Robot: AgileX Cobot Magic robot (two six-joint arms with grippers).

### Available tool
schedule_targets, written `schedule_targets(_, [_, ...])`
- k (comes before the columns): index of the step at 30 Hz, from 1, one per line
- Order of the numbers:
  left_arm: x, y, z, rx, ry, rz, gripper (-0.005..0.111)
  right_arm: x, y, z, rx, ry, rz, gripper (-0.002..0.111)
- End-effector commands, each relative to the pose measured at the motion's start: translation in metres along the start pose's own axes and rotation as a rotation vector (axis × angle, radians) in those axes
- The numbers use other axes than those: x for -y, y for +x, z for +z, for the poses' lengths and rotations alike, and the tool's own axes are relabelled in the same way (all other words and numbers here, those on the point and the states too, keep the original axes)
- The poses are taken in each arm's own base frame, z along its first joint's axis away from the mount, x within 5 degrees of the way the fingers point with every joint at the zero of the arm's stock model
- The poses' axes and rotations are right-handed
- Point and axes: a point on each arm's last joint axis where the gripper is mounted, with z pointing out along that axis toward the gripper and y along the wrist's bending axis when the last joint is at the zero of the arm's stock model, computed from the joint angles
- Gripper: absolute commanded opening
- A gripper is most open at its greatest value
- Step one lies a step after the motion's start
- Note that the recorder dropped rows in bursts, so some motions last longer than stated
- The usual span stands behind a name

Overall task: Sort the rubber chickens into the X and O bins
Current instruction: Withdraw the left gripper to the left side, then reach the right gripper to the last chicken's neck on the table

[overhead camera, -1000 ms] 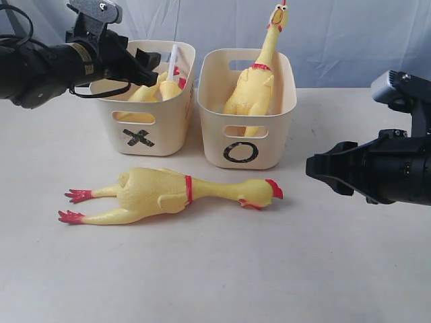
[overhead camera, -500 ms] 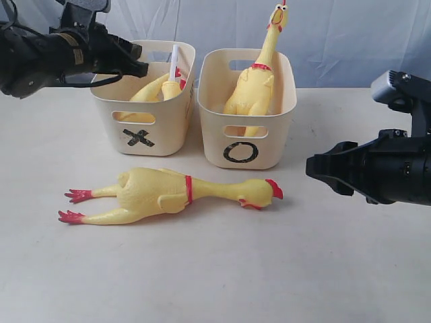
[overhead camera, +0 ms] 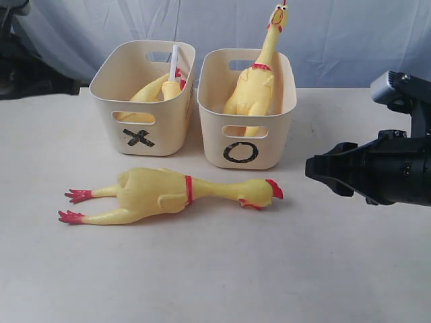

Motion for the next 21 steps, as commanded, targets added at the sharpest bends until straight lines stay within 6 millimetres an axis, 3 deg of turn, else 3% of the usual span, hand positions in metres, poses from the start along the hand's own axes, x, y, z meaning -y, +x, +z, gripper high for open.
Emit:
schedule_targets(1, [0.002, 0.041, -0.023, -0.034, 0.023, -0.022, 0.0, -0.002, 0.003, 0.0, -0.026, -0.022, 0.002, 0.045])
schedule_targets(8, [0.003, 0.059, -0.062, 0.058, 0.08, -0.216, 0.0, -0.014, 0.009, 0.0, -0.085, -0.111, -0.035, 0.045])
schedule_targets(15, [-0.007, 0.058, -0.122, 0.214, 0.057, -0.206, 0.0, -0.048, 0.008, -0.001, -0.057, -0.249, -0.312, 0.045])
schedule_targets(21, [-0.017, 0.071, -0.17, 0.272, 0.001, -0.177, 0.0, -0.065, -0.008, -0.001, 0.002, -0.261, -0.385, 0.045])
